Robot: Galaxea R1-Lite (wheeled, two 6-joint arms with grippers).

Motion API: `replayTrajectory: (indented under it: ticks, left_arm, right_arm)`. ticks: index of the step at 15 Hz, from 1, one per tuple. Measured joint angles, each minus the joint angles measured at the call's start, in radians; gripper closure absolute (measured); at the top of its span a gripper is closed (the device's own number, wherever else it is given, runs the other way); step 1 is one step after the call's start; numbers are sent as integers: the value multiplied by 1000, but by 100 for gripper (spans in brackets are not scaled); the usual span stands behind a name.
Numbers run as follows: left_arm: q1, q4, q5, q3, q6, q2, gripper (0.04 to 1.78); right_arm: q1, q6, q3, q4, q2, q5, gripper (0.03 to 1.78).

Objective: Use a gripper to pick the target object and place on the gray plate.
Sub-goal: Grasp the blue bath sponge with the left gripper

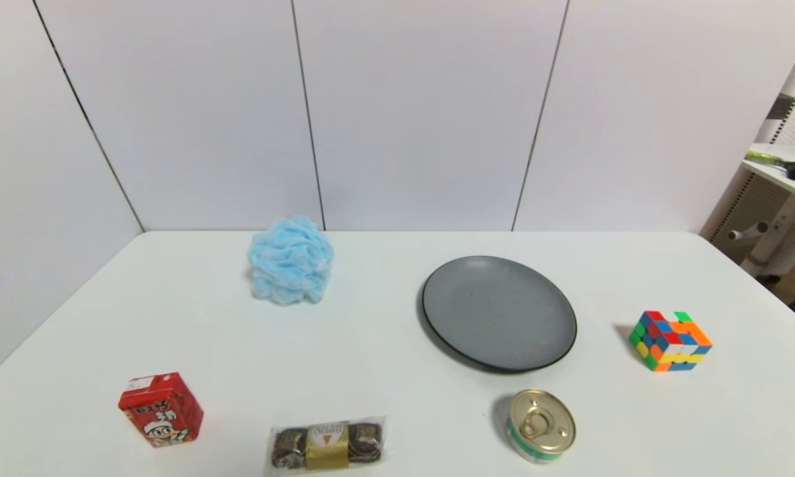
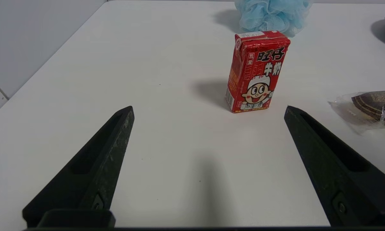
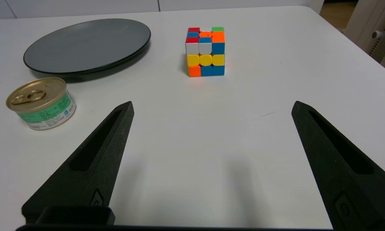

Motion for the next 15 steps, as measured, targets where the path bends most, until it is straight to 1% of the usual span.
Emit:
replayTrajectory:
  ticks: [15]
  left_arm:
    - [0,0,0,0,0,0,13]
  right_arm:
    - [0,-1,0,0,0,-1,11]
